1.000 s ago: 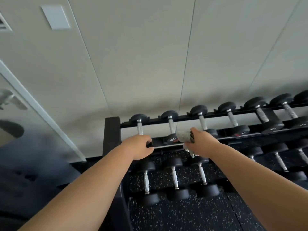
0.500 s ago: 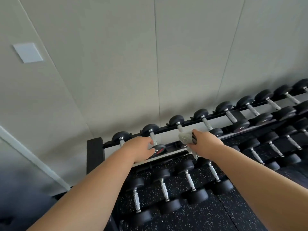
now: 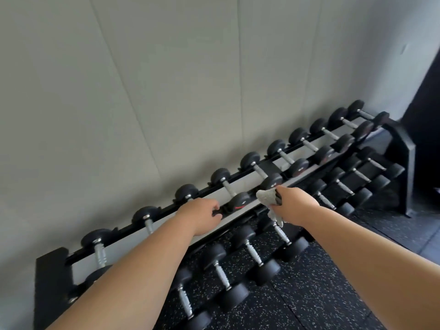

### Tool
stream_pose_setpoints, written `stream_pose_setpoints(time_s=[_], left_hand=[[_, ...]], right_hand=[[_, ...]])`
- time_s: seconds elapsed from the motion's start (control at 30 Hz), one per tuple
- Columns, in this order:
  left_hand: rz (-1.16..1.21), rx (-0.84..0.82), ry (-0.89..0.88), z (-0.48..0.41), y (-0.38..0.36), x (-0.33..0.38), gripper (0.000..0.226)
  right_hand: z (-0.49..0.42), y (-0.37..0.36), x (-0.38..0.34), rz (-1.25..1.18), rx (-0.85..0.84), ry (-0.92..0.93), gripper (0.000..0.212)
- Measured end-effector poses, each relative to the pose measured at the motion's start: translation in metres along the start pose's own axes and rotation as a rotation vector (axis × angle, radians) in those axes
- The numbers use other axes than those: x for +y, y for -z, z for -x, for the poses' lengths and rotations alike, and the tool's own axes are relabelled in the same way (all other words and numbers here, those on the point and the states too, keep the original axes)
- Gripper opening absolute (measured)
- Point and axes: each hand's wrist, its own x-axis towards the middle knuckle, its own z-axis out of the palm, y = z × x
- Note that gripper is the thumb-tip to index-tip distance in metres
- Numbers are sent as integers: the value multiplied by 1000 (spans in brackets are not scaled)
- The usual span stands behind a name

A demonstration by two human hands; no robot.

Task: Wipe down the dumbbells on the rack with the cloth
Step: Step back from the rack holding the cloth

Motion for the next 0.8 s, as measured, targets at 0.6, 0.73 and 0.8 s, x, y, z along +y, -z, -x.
stream_pose_setpoints(time_s=[0.6,0.73,0.8], left_hand=[[-100,-140,-354,-192,-46,268,37],[-114,-183,-446,-253,-57,319,36],[-116,-202,-500,-286,-59,349,38]], right_hand=[[18,17,290,6,60,-467,19],[12,20,340,26,65,-568,21],[4,26,365,36,56,-622,23]])
